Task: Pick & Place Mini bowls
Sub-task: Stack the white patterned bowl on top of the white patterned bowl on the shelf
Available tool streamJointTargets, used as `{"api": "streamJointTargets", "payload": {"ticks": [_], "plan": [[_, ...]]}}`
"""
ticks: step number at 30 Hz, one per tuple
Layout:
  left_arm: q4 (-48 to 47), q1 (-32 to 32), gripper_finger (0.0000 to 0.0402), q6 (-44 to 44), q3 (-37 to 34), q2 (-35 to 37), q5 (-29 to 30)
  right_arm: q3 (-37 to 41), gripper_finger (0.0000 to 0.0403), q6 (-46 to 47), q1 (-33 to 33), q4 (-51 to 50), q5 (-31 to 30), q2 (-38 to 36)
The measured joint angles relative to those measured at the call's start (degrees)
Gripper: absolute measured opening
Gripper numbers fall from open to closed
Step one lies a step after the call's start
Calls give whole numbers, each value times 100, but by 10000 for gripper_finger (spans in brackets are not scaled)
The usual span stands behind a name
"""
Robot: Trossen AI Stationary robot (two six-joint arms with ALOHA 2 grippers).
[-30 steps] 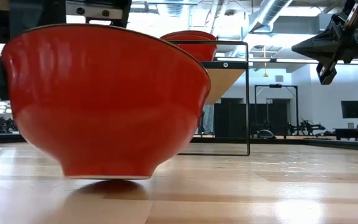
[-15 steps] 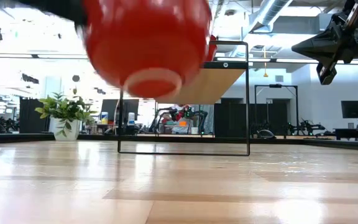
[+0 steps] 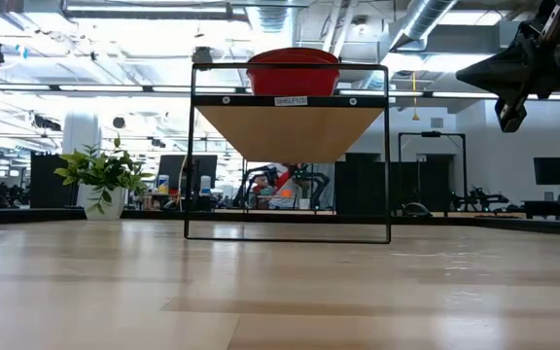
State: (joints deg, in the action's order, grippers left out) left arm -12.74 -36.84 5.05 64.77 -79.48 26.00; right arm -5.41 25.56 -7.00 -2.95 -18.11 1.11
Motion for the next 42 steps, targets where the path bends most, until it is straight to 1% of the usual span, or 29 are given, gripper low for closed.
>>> {"api": "streamJointTargets", "payload": {"ticks": [4, 9, 13, 21, 24, 27, 42], "plan": [[13, -2, 9, 349, 444, -36, 424, -2, 0, 0, 0, 2, 0, 1], [-3, 58, 8, 1260, 791, -46, 868, 0, 0, 0, -1, 44, -2, 1], [3, 256, 8, 1965, 1047, -48, 1012, 0, 0, 0, -1, 54, -2, -1], [109, 1088, 8, 3655, 1342, -48, 1058, 0, 0, 1, 0, 58, -2, 1], [114, 1397, 8, 3769, 1342, -52, 1060, 0, 0, 0, 1, 56, -2, 1], [117, 1554, 8, 3763, 1342, -52, 1084, 0, 0, 0, 0, 36, -2, 1], [115, 1563, 8, 3760, 1340, -52, 1045, 0, 0, -1, -1, 12, 0, 0]]}}
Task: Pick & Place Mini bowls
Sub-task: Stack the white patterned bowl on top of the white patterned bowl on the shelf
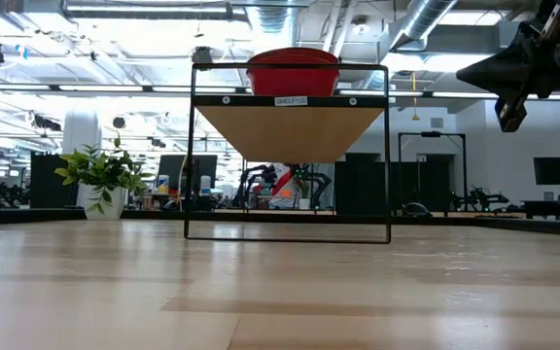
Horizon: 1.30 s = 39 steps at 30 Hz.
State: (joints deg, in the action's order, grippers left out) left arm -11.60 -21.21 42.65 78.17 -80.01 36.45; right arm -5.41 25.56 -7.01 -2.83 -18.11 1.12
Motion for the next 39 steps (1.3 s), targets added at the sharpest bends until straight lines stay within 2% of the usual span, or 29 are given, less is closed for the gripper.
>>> {"api": "streamJointTargets", "payload": {"ticks": [32, 35, 39], "plan": [[-397, 55, 9, 146, -7, 243, 45, 0, 0, -2, 0, -17, 7, -2], [-868, 161, 9, 91, 112, 239, 179, 0, 0, -2, 0, -17, 4, 1], [-1808, 376, 9, -381, 651, 111, 218, 0, 0, -2, 0, -18, 4, 0]]}}
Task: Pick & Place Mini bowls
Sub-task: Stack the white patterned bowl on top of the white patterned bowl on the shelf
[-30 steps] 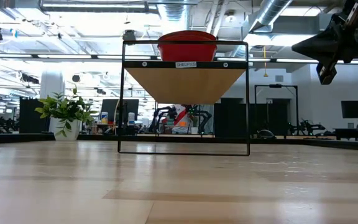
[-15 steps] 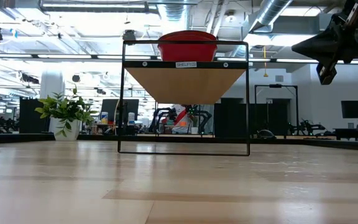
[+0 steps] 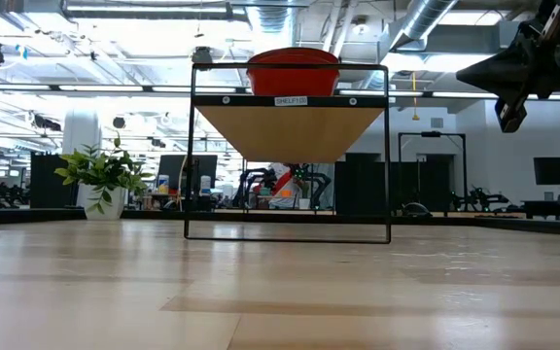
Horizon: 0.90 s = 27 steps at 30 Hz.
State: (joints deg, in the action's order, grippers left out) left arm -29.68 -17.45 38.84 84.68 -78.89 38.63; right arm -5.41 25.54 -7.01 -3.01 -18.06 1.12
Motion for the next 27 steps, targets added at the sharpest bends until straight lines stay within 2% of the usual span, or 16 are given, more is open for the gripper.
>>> {"api": "streamJointTargets", "payload": {"ticks": [2, 7, 12, 15, 20, 27], "plan": [[-390, 70, 9, -232, 275, -128, -35, 0, 0, 0, 0, -1, 0, -1], [-1181, 228, 9, -604, 1031, -614, -800, 0, 0, 0, 0, -1, 0, 1], [-2314, 524, 9, -782, 1907, -1229, -742, 0, 0, -2, 2, -1, 0, -1], [-2955, 705, 9, -1044, 2325, -1541, -943, 0, 0, 0, 0, -1, 0, 1], [-3450, 876, 9, -1238, 2684, -1906, -1425, 0, 0, 0, 0, -1, 0, -1], [-3689, 931, 9, -1238, 2844, -2060, -1489, 0, 0, -2, 0, 0, -2, 1]]}}
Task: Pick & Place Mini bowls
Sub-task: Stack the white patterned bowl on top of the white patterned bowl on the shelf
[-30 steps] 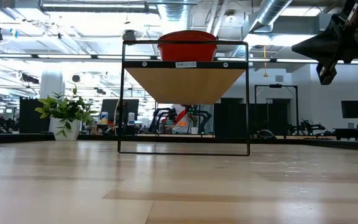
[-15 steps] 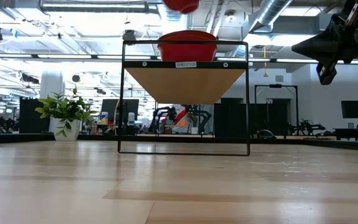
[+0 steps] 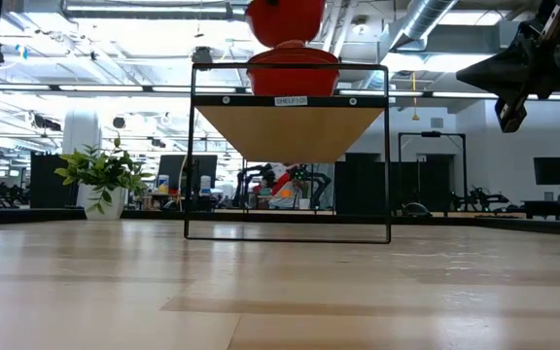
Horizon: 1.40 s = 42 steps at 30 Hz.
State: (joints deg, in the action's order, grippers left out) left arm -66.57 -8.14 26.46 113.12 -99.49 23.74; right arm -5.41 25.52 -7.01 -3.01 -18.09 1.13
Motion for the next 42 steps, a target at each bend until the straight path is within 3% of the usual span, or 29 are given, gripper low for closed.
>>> {"api": "streamJointTargets", "payload": {"ticks": [4, 9, 42], "plan": [[-119, 42, 9, -155, 6, -72, -62, 0, 0, 0, 1, 1, 0, -2], [-80, 25, 9, -394, 32, -235, -626, 0, 0, -1, 0, -3, 2, 0], [-332, -326, 9, -446, 57, -788, -263, 0, 0, -1, 0, -2, 2, 0]]}}
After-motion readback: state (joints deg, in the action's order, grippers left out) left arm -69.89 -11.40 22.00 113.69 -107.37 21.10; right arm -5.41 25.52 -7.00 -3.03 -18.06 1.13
